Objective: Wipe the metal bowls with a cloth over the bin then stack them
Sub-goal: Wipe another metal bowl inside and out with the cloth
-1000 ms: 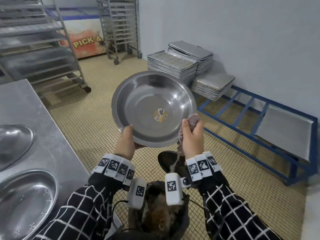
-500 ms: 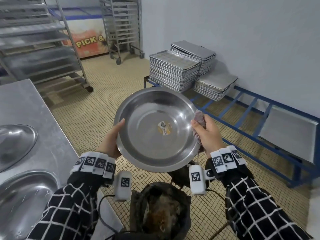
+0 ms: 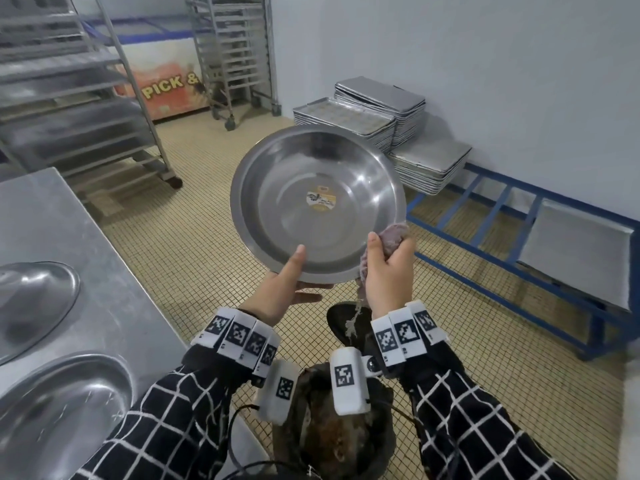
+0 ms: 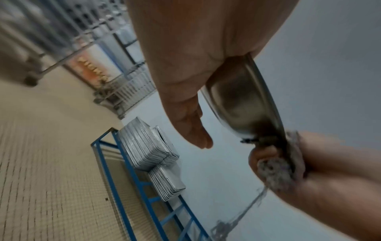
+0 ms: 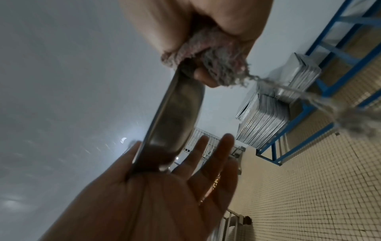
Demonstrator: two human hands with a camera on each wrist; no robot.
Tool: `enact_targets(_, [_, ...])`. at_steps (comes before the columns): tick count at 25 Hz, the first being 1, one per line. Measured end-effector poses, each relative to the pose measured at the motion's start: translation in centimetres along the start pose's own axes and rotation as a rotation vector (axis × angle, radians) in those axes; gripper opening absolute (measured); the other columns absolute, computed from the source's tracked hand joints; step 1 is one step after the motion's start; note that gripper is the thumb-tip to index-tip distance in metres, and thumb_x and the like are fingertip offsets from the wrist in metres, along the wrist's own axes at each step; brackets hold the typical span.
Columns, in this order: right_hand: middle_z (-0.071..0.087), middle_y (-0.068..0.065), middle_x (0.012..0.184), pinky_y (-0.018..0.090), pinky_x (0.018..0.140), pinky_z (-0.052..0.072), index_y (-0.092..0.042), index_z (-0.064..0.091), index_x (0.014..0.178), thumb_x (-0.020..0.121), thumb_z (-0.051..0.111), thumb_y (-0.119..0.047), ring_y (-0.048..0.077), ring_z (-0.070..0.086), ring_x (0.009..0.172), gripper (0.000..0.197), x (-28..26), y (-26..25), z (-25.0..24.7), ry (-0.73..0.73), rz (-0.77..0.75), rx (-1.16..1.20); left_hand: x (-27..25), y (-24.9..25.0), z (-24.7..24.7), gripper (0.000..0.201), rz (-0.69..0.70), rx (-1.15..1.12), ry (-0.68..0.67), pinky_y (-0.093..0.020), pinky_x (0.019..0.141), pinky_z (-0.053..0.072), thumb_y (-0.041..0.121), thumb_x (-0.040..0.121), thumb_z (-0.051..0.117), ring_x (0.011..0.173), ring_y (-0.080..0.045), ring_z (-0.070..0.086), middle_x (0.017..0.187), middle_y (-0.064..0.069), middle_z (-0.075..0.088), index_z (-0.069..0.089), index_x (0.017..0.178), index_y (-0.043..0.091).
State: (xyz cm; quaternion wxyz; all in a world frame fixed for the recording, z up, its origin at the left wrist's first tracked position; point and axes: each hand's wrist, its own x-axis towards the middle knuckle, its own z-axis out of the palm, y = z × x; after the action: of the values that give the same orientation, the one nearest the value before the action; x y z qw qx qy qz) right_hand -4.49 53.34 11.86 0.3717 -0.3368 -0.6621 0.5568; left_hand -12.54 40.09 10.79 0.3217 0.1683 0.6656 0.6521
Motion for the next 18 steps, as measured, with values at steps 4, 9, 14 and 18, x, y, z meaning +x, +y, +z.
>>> enact_targets(4, [0.055,-0.002,0.090,0.018,0.065,0.051,-0.010,0.043,0.111,0.095,0.053,-0.030,0.009,0.059,0.078,0.027,-0.8,-0.9,0.6,-0.016,0.008,-0.044,-1.0,0.1,-2.0,0.031,0.078,0.139,0.027,-0.037,0.085,0.056,0.040,0.097,0.045,0.094,-0.020,0.070,0.103,-0.005,0.072,0.060,0.113,0.018])
enact_targets(9, [0.055,-0.006,0.083,0.015,0.061,0.047,-0.008,0.050,0.104,0.096,0.053,-0.026,0.002,0.055,0.072,0.021,-2.9,-1.1,0.9,-0.168,-0.002,-0.077,-4.8,0.0,-7.6,0.026,0.167,-0.045,0.342,-0.026,0.070,0.052,0.028,0.091,0.059,0.087,-0.019,0.068,0.099,-0.003,0.068,0.054,0.116,0.025])
enact_targets(14, [0.061,0.005,0.092,0.022,0.062,0.042,-0.010,0.054,0.105,0.095,0.054,-0.030,0.014,0.060,0.080,0.022,-5.5,-1.0,2.8,-0.538,0.015,-0.118,-12.0,-1.0,-13.0,0.043,0.265,-0.103,0.545,-0.027,0.070,0.053,0.021,0.085,0.059,0.089,-0.015,0.068,0.105,0.001,0.067,0.050,0.125,0.034])
enact_targets(18, [0.057,0.005,0.079,0.031,0.066,0.049,-0.008,0.055,0.099,0.094,0.055,-0.033,0.015,0.056,0.069,0.026,-9.4,-1.7,7.3,-0.870,0.026,-0.109,-20.1,-2.5,-15.3,0.041,0.286,-0.159,0.841,-0.026,0.072,0.053,0.012,0.087,0.056,0.095,-0.018,0.067,0.102,0.005,0.070,0.053,0.123,0.032])
